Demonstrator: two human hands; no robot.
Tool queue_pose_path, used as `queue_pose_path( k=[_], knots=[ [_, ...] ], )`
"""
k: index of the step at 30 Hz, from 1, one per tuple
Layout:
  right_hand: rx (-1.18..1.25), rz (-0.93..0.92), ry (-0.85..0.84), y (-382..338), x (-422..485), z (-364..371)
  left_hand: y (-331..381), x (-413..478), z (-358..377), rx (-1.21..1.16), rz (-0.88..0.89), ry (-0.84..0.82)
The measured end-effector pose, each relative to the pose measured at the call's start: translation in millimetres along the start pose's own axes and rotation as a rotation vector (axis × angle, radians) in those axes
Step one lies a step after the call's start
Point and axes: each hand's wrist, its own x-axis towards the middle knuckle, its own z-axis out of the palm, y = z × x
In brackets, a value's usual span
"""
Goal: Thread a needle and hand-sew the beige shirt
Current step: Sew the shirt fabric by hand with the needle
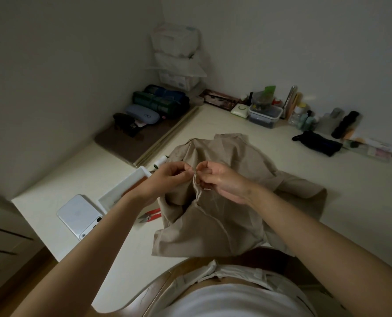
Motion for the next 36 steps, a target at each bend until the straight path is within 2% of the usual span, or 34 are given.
queue_pose_path(
  k=[5, 10, 18, 21, 26, 31, 36],
  knots=[
    [-0.163, 0.020, 0.061, 3.6, 3.2, -3.6, 0.4, -0.7, 5.6, -0.094, -0.008, 0.052],
    [-0.160, 0.016, 0.128, 8.5, 8.9, -8.0, -6.5, 6.7, 7.9, -0.146, -0.032, 0.167],
    [-0.323, -0.069, 0.217, 7.9, 12.8, -5.3, -14.7, 13.1, 13.0, -0.104, -0.077, 0.181],
    [-0.489, -0.105, 0.281, 11.2, 14.0, -4.6, -18.7, 14.3, 13.4, -0.126, -0.115, 0.211],
    [-0.798, -0.323, 0.322, 15.7, 16.6, 1.2, -17.8, 18.9, 17.6, -0.111, -0.106, 0.242],
    [-0.735, -0.398, 0.428, 11.3, 15.9, 0.0, -19.4, 20.4, 20.3, -0.108, -0.103, 0.231],
    [-0.603, -0.419, 0.438, 7.6, 12.9, 2.4, -22.0, 23.4, 20.4, -0.028, -0.083, 0.255]
  ],
)
